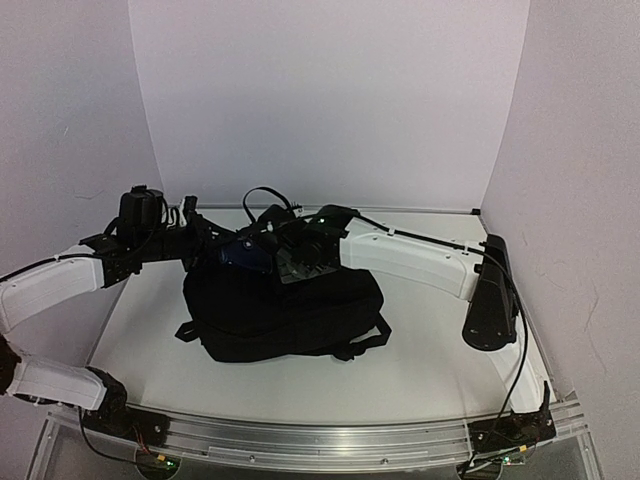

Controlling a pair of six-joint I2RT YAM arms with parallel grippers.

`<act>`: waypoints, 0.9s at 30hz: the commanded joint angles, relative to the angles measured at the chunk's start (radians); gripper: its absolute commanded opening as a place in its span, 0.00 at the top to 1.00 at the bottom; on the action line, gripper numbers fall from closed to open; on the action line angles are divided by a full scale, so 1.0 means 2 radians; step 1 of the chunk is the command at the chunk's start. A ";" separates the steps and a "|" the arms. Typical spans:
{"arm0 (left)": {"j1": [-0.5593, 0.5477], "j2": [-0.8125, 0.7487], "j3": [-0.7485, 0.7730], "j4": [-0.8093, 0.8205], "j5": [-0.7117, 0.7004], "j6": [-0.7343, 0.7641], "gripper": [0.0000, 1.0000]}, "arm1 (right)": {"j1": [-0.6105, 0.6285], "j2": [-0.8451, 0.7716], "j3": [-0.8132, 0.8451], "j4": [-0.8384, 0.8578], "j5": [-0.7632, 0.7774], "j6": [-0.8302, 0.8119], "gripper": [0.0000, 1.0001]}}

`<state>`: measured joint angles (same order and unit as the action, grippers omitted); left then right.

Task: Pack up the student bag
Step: Place the stationery in the student bag.

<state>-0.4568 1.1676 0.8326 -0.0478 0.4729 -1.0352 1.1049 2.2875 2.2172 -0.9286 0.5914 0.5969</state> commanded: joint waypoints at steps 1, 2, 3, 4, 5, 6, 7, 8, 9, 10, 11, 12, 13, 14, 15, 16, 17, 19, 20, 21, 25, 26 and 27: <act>0.001 0.027 0.014 0.085 0.023 -0.039 1.00 | -0.003 -0.053 -0.016 0.035 -0.006 0.033 1.00; 0.001 0.033 0.011 0.096 0.026 -0.049 1.00 | -0.003 -0.056 -0.019 0.040 -0.007 0.036 1.00; 0.000 0.041 0.006 0.104 0.028 -0.055 1.00 | -0.003 -0.060 -0.024 0.045 -0.009 0.039 1.00; -0.002 0.046 0.003 0.111 0.026 -0.060 1.00 | -0.003 -0.062 -0.027 0.050 -0.012 0.042 1.00; -0.003 0.050 0.001 0.118 0.023 -0.062 1.00 | -0.003 -0.066 -0.030 0.055 -0.016 0.045 1.00; -0.006 0.055 -0.001 0.128 0.019 -0.065 1.00 | -0.004 -0.068 -0.034 0.062 -0.022 0.046 1.00; -0.007 0.062 -0.004 0.137 0.015 -0.068 1.00 | -0.004 -0.070 -0.037 0.068 -0.027 0.047 1.00; -0.010 0.068 -0.005 0.148 0.013 -0.072 1.00 | -0.003 -0.071 -0.039 0.072 -0.031 0.047 1.00; -0.014 0.075 -0.005 0.158 0.012 -0.074 1.00 | -0.004 -0.071 -0.039 0.074 -0.034 0.048 1.00; -0.017 0.084 -0.002 0.162 0.009 -0.075 1.00 | -0.004 -0.071 -0.040 0.076 -0.036 0.049 1.00; -0.021 0.093 0.002 0.162 0.004 -0.074 1.00 | -0.004 -0.072 -0.040 0.077 -0.037 0.049 1.00; -0.025 0.103 0.007 0.159 -0.001 -0.072 1.00 | -0.003 -0.073 -0.041 0.078 -0.037 0.050 1.00; -0.028 0.112 0.011 0.152 -0.005 -0.070 1.00 | -0.003 -0.075 -0.042 0.080 -0.037 0.050 1.00; -0.031 0.121 0.014 0.146 -0.008 -0.070 1.00 | -0.003 -0.076 -0.043 0.081 -0.036 0.051 1.00; -0.033 0.129 0.017 0.142 -0.009 -0.071 1.00 | -0.004 -0.078 -0.044 0.083 -0.036 0.052 1.00; -0.036 0.137 0.018 0.142 -0.014 -0.073 1.00 | -0.004 -0.079 -0.045 0.084 -0.036 0.054 1.00; -0.039 0.143 0.017 0.144 -0.018 -0.076 1.00 | -0.003 -0.081 -0.047 0.086 -0.036 0.055 1.00; -0.046 0.153 0.016 0.153 -0.025 -0.080 1.00 | -0.004 -0.085 -0.052 0.090 -0.036 0.058 1.00; -0.049 0.158 0.016 0.162 -0.029 -0.082 1.00 | -0.004 -0.087 -0.056 0.094 -0.036 0.059 1.00; -0.052 0.163 0.016 0.174 -0.031 -0.087 1.00 | -0.004 -0.089 -0.061 0.097 -0.037 0.060 1.00; -0.061 0.195 0.025 0.223 -0.035 -0.095 1.00 | -0.004 -0.101 -0.086 0.115 -0.044 0.064 1.00; -0.064 0.200 0.025 0.239 -0.036 -0.099 1.00 | -0.004 -0.104 -0.092 0.119 -0.046 0.065 1.00; -0.066 0.205 0.025 0.254 -0.038 -0.102 1.00 | -0.004 -0.108 -0.097 0.122 -0.047 0.066 1.00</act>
<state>-0.5705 1.5397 0.8355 0.2974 0.4162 -1.2090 1.0976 2.1773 2.0532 -0.7590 0.4955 0.7034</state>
